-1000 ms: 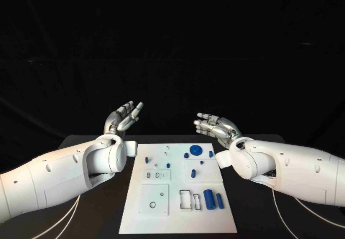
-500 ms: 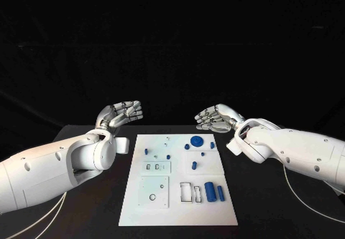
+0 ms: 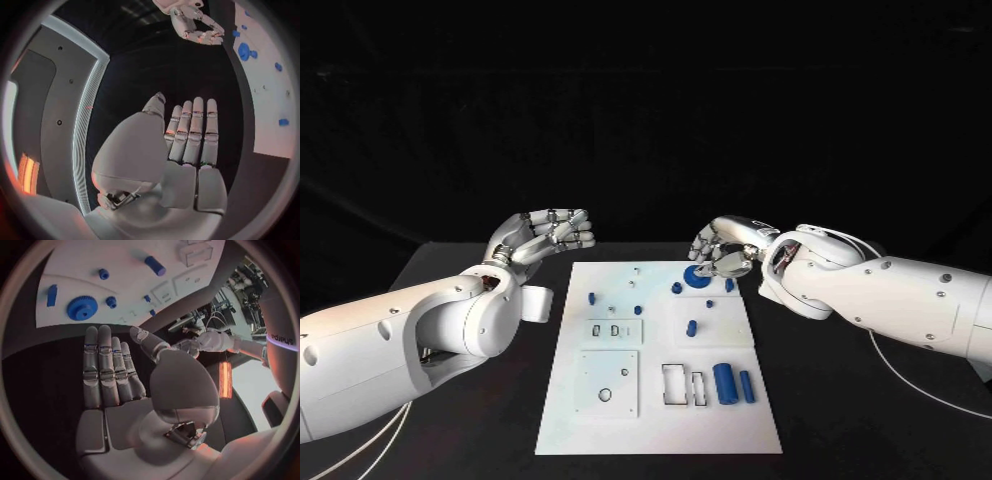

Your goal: Assemble the parts on the task board

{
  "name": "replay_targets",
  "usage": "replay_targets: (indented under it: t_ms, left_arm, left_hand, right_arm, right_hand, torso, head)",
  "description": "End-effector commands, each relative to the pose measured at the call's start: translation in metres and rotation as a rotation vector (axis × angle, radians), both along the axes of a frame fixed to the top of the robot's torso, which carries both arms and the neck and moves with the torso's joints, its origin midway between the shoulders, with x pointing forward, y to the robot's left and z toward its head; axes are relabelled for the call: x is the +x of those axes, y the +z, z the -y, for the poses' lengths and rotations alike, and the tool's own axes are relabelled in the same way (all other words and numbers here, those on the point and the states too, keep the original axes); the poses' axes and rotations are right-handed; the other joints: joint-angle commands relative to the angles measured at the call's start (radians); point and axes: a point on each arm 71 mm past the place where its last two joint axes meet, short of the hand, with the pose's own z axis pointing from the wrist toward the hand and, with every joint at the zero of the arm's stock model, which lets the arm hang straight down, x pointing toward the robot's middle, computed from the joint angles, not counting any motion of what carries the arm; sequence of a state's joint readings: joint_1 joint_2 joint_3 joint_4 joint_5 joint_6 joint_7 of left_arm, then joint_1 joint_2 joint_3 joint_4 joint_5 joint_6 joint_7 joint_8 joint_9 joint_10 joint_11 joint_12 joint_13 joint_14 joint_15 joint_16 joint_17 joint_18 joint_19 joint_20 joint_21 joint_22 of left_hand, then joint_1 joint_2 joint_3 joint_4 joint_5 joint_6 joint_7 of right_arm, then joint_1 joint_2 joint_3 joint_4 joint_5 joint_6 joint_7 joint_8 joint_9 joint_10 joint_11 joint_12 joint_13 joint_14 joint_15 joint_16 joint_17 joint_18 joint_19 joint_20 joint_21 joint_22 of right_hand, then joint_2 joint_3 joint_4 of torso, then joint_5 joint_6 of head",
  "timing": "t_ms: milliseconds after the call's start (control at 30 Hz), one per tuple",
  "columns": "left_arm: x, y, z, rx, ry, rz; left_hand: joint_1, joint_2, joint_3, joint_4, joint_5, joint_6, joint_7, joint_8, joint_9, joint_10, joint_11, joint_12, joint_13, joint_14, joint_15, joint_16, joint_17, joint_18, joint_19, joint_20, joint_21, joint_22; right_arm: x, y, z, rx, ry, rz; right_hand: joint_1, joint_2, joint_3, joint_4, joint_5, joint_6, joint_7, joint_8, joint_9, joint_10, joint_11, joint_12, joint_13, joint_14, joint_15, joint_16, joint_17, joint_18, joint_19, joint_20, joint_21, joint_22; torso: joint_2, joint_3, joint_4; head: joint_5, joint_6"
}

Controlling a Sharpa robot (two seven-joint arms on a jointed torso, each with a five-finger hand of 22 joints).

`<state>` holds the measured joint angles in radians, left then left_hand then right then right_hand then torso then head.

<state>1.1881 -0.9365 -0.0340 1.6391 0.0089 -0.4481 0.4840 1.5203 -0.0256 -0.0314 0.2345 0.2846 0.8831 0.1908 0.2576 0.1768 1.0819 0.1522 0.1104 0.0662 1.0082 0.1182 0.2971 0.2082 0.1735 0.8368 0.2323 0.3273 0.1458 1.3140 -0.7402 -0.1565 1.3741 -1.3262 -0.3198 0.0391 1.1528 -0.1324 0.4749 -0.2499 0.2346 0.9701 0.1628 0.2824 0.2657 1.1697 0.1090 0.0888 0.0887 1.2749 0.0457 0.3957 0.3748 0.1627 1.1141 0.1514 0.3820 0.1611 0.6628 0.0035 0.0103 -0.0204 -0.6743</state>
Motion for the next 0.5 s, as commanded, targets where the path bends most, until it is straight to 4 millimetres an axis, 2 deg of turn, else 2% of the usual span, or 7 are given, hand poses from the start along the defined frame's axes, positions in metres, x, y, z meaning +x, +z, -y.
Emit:
replay_targets:
  t_ms: [33,100,133,167,233,300,500]
  left_arm:
    - [-0.005,0.007,0.006,-0.014,-0.052,0.013]
    - [-0.007,0.010,0.007,-0.019,-0.058,0.016]
    - [-0.007,0.011,0.008,-0.022,-0.061,0.017]
    - [-0.008,0.012,0.009,-0.025,-0.066,0.019]
    - [-0.009,0.014,0.010,-0.028,-0.071,0.021]
    - [-0.010,0.017,0.012,-0.031,-0.078,0.024]
    - [-0.012,0.021,0.015,-0.038,-0.091,0.031]
  left_hand:
    - [-0.003,-0.009,-0.003,0.008,-0.008,0.001,0.003,-0.002,0.000,-0.001,0.005,-0.007,0.000,-0.001,0.003,-0.005,0.002,0.009,0.009,0.000,0.000,-0.003]
    - [-0.004,-0.010,-0.003,0.010,-0.009,0.000,0.004,-0.003,0.000,-0.004,0.006,-0.011,0.000,-0.004,0.004,-0.008,0.003,0.008,0.010,0.000,-0.001,-0.004]
    - [-0.004,-0.010,-0.004,0.010,-0.009,-0.001,0.005,-0.004,0.000,-0.004,0.007,-0.011,0.000,-0.005,0.004,-0.008,0.003,0.008,0.010,0.000,-0.001,-0.004]
    - [-0.005,-0.010,-0.004,0.010,-0.009,-0.001,0.005,-0.004,0.000,-0.005,0.007,-0.013,0.000,-0.006,0.005,-0.009,0.004,0.008,0.010,0.001,-0.001,-0.004]
    - [-0.005,-0.010,-0.004,0.011,-0.009,-0.001,0.005,-0.005,0.000,-0.006,0.008,-0.014,0.000,-0.008,0.005,-0.011,0.004,0.008,0.011,0.001,-0.002,-0.005]
    - [-0.005,-0.010,-0.004,0.011,-0.009,-0.002,0.006,-0.005,0.000,-0.007,0.008,-0.016,0.000,-0.010,0.006,-0.013,0.004,0.008,0.011,0.001,-0.002,-0.005]
    - [-0.007,-0.011,-0.007,0.014,-0.010,-0.006,0.008,-0.008,0.000,-0.010,0.010,-0.021,0.000,-0.017,0.008,-0.019,0.006,0.007,0.010,0.003,-0.005,-0.008]
  right_arm:
    - [-0.001,-0.002,-0.007,-0.172,0.021,0.052]
    - [-0.002,-0.001,-0.010,-0.188,0.029,0.062]
    - [-0.002,-0.001,-0.012,-0.193,0.032,0.066]
    - [-0.002,-0.001,-0.014,-0.200,0.037,0.070]
    - [-0.002,-0.001,-0.017,-0.211,0.041,0.075]
    - [-0.002,-0.001,-0.020,-0.224,0.042,0.080]
    - [0.001,-0.003,-0.025,-0.253,0.034,0.096]
  right_hand:
    - [-0.024,-0.029,-0.008,0.000,0.000,0.015,-0.014,-0.015,0.069,0.034,-0.026,-0.024,0.027,0.181,-0.046,0.259,0.241,0.015,0.146,-0.063,0.191,0.121]
    - [-0.028,-0.032,-0.001,0.004,0.002,0.014,-0.016,-0.025,0.089,0.021,-0.025,-0.024,0.036,0.205,-0.045,0.477,0.433,0.015,0.149,-0.066,0.265,0.178]
    - [-0.028,-0.033,0.001,0.005,0.003,0.013,-0.015,-0.027,0.093,0.012,-0.023,-0.025,0.037,0.215,-0.047,0.544,0.495,0.014,0.150,-0.065,0.283,0.191]
    - [-0.029,-0.035,0.004,0.008,0.004,0.012,-0.014,-0.033,0.104,0.006,-0.023,-0.022,0.042,0.217,-0.045,0.641,0.581,0.012,0.143,-0.063,0.334,0.238]
    - [-0.027,-0.037,0.008,0.009,0.007,0.010,-0.011,-0.040,0.113,-0.005,-0.024,-0.025,0.045,0.227,-0.047,0.746,0.678,-0.004,0.162,-0.057,0.446,0.370]
    - [-0.027,-0.040,0.009,0.012,0.008,0.007,-0.009,-0.047,0.123,-0.022,-0.018,-0.025,0.046,0.227,-0.042,0.810,0.732,-0.010,0.162,-0.054,0.523,0.459]
    - [-0.024,-0.043,0.011,0.016,0.011,0.007,-0.007,-0.057,0.135,-0.029,-0.015,-0.023,0.052,0.229,-0.038,0.879,0.790,-0.019,0.161,-0.046,0.617,0.572]
  torso:
    - [0.026,0.0012,0.0041]
    - [0.034,0.0015,0.0056]
    - [0.037,0.0015,0.0064]
    - [0.039,0.0013,0.0074]
    - [0.045,0.0005,0.0092]
    - [0.051,-0.0002,0.0106]
    - [0.065,-0.0009,0.0148]
  head:
    - [-0.003,0.002]
    - [-0.003,0.004]
    - [-0.004,0.004]
    - [-0.004,0.003]
    - [-0.005,0.004]
    - [-0.004,0.008]
    - [-0.005,0.010]
